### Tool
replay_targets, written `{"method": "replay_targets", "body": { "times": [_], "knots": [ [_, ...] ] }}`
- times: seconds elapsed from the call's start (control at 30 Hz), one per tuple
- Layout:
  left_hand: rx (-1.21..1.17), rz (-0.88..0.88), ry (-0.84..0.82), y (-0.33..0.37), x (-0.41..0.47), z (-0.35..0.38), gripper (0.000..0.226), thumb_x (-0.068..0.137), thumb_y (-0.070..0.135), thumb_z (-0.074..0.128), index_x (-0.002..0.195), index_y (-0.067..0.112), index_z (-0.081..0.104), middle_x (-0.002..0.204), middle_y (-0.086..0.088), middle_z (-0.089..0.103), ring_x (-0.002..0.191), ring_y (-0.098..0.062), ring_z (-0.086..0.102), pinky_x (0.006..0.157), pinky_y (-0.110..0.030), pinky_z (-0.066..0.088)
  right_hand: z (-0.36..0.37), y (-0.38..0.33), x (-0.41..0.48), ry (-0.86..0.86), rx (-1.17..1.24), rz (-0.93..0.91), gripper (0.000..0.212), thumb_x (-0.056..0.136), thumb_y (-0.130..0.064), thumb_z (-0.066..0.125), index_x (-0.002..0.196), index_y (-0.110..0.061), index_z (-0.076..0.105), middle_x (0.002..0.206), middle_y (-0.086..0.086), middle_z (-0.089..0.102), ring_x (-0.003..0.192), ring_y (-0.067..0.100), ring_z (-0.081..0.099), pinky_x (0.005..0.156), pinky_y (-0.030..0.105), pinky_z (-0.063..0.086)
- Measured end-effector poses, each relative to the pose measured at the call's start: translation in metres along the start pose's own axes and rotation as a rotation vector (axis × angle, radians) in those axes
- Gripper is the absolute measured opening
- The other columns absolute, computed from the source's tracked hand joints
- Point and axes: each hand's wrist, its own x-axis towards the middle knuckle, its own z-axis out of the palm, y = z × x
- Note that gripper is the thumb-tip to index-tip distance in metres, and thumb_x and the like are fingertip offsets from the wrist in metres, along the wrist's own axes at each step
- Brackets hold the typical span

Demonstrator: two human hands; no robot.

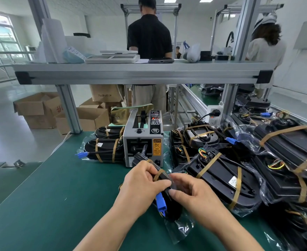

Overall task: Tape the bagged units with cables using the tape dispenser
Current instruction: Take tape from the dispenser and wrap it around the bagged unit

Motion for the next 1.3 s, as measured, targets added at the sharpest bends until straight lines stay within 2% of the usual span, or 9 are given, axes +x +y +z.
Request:
{"method": "replay_targets", "body": {
  "times": [0.1,0.23,0.33,0.4,0.6,0.87,1.03,1.13,1.3],
  "knots": [
    [-0.017,0.008,-0.017,-0.002,0.001,-0.001,0.023,0.076,0.033,0.081,0.083,0.029,0.059,0.051,0.016,0.047,0.047,-0.002,0.041,0.051,-0.020,0.039,-0.002,-0.011,0.014,-0.022,-0.026,-0.003,0.048,0.092,-0.023,0.071,0.137,-0.026,0.057,0.128,-0.019,0.065,0.115,-0.012,0.058,0.106,0.020,0.046],
    [-0.080,-0.021,-0.030,-0.005,0.001,0.001,0.014,0.092,0.015,0.062,0.087,0.028,0.063,0.054,0.015,0.051,0.049,-0.003,0.046,0.051,-0.016,0.039,0.002,-0.030,0.040,-0.094,-0.179,-0.046,0.057,0.092,-0.034,0.067,0.145,-0.025,0.049,0.143,-0.010,0.056,0.129,0.000,0.051,0.105,0.017,0.038],
    [-0.281,-0.126,-0.064,-0.006,0.001,-0.007,0.034,0.090,-0.001,0.046,0.090,0.022,0.071,0.060,0.007,0.061,0.055,-0.009,0.053,0.058,-0.022,0.047,0.009,-0.033,0.050,-0.151,-0.294,-0.050,0.045,0.089,-0.053,0.066,0.127,-0.030,0.059,0.108,-0.010,0.069,0.100,0.004,0.063,0.082,0.017,0.046],
    [-0.433,-0.201,-0.014,-0.007,0.008,-0.018,0.030,0.089,-0.003,0.049,0.092,0.014,0.074,0.061,0.000,0.063,0.051,-0.008,0.052,0.055,-0.023,0.045,0.014,-0.028,0.050,-0.173,-0.266,-0.037,0.042,0.084,-0.059,0.069,0.117,-0.034,0.060,0.094,-0.012,0.069,0.087,0.003,0.064,0.081,0.023,0.052],
    [-0.460,-0.347,0.313,-0.019,0.068,-0.042,0.012,0.091,0.013,0.065,0.081,0.010,0.070,0.061,0.001,0.053,0.052,-0.011,0.037,0.049,-0.023,0.034,0.020,-0.023,0.051,-0.177,-0.218,0.019,0.024,0.083,-0.049,0.074,0.098,-0.051,0.055,0.094,-0.014,0.071,0.083,-0.001,0.067,0.081,0.022,0.056],
    [-0.655,-0.689,0.105,-0.020,0.119,-0.015,0.021,0.095,0.021,0.064,0.075,0.015,0.064,0.059,0.006,0.050,0.048,-0.005,0.038,0.034,-0.015,0.029,0.010,-0.023,0.043,-0.101,-0.214,0.045,0.024,0.089,-0.048,0.068,0.107,-0.042,0.053,0.098,-0.011,0.070,0.091,0.005,0.066,0.080,0.018,0.051],
    [-0.784,-0.790,0.140,-0.019,0.134,-0.011,0.019,0.093,0.020,0.068,0.076,0.015,0.061,0.048,0.008,0.049,0.045,-0.004,0.039,0.029,-0.012,0.028,0.010,-0.022,0.038,-0.107,-0.170,0.054,0.031,0.088,-0.044,0.069,0.115,-0.036,0.057,0.095,-0.002,0.073,0.088,0.015,0.070,0.086,0.034,0.056],
    [-0.812,-0.729,0.201,-0.022,0.138,-0.006,0.023,0.093,0.014,0.062,0.073,0.014,0.051,0.057,0.002,0.044,0.045,-0.009,0.036,0.031,-0.013,0.032,0.011,-0.023,0.039,-0.115,-0.160,0.054,0.024,0.087,-0.043,0.070,0.106,-0.038,0.057,0.095,0.000,0.073,0.086,0.016,0.070,0.085,0.037,0.058],
    [-0.815,-0.507,0.308,-0.020,0.118,-0.006,0.023,0.084,0.012,0.067,0.067,0.016,0.052,0.053,0.003,0.046,0.043,-0.010,0.038,0.040,-0.020,0.032,0.013,-0.022,0.039,-0.099,-0.178,0.051,0.020,0.087,-0.046,0.070,0.090,-0.051,0.050,0.090,-0.009,0.070,0.080,0.005,0.067,0.071,0.017,0.053]
  ]
}}
